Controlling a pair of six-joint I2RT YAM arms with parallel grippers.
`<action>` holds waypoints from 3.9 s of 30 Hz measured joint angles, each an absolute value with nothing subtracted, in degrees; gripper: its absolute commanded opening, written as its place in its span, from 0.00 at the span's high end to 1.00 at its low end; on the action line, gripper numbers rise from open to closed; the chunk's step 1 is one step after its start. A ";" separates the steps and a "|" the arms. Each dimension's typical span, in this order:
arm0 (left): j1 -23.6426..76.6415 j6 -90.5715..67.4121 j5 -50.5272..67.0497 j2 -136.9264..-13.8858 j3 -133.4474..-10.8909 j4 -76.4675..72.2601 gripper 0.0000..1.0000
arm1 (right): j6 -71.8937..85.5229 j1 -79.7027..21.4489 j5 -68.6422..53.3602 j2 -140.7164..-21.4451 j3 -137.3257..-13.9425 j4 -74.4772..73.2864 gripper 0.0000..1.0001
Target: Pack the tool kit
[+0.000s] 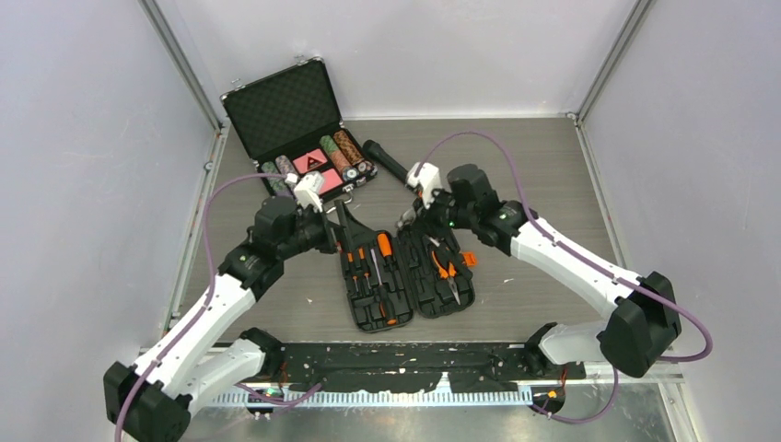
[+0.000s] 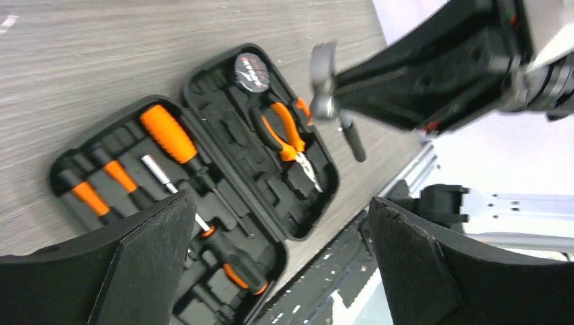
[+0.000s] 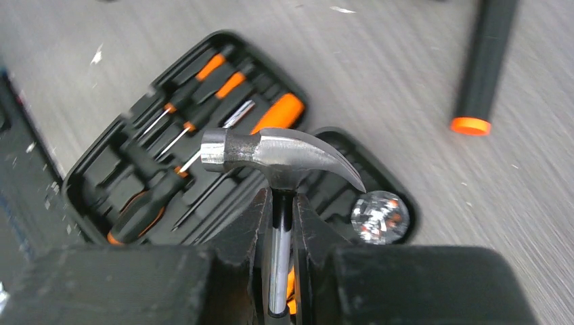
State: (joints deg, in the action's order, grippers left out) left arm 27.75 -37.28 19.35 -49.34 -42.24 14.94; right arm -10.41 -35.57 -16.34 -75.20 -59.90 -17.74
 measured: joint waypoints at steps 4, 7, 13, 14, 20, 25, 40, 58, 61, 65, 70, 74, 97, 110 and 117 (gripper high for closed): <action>28.18 -40.82 23.90 -54.85 -43.05 10.28 0.05 | -13.87 -42.00 -17.17 -75.20 -59.90 -20.86 0.94; 28.40 -42.28 25.43 -57.54 -43.38 8.51 0.07 | -16.21 -45.91 -17.30 -75.20 -59.90 -22.44 0.94; 28.45 -43.33 27.99 -61.58 -44.45 7.49 0.17 | -19.27 -50.26 -17.52 -75.18 -59.90 -23.68 0.94; 28.47 -43.35 28.69 -62.50 -44.84 7.53 0.19 | -19.62 -50.65 -17.50 -75.13 -59.90 -23.88 0.94; 30.33 -43.44 32.88 -67.11 -45.65 7.55 0.29 | -21.19 -51.66 -17.47 -74.26 -59.90 -24.32 0.94; 31.97 -43.51 35.44 -68.18 -45.65 7.68 0.53 | -21.98 -51.70 -17.47 -74.11 -59.92 -25.02 0.94; 32.51 -44.62 37.58 -68.62 -45.65 7.35 1.00 | -22.24 -52.03 -16.91 -73.63 -59.92 -25.28 0.74; 25.56 -54.11 14.15 -47.75 -29.63 6.68 1.00 | 5.10 -28.38 -3.20 -65.14 -55.42 -27.44 0.28; 25.45 -56.05 10.92 -43.92 -27.83 6.11 1.00 | 10.63 -27.73 -2.46 -64.86 -48.60 -29.15 0.28; 25.36 -59.18 7.35 -40.05 -24.51 3.66 1.00 | 17.37 -27.68 -2.76 -63.61 -38.61 -29.15 0.25; 25.36 -62.59 4.80 -36.42 -21.54 2.37 1.00 | 24.14 -28.23 -4.32 -63.44 -32.18 -27.14 0.25; 25.36 -65.17 3.38 -33.61 -20.69 1.65 1.00 | 29.65 -32.58 -6.74 -63.35 -29.30 -21.87 0.26; 34.89 -77.73 -16.49 -31.59 -17.12 0.91 1.00 | 43.44 -52.77 1.02 -58.17 -29.56 -7.81 0.24; 48.77 -84.27 -34.13 -42.89 -17.45 -0.51 0.96 | 42.33 -48.23 10.66 -47.77 -24.91 -11.88 0.24; 55.40 -86.54 -37.67 -46.02 -19.57 0.67 0.61 | 41.98 -47.16 10.61 -45.82 -24.16 -12.25 0.24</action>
State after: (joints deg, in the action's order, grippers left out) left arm 55.40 -86.54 -37.67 -46.02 -19.57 0.67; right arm 41.98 -47.16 10.61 -45.82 -24.16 -12.25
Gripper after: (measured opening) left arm 0.285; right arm 0.759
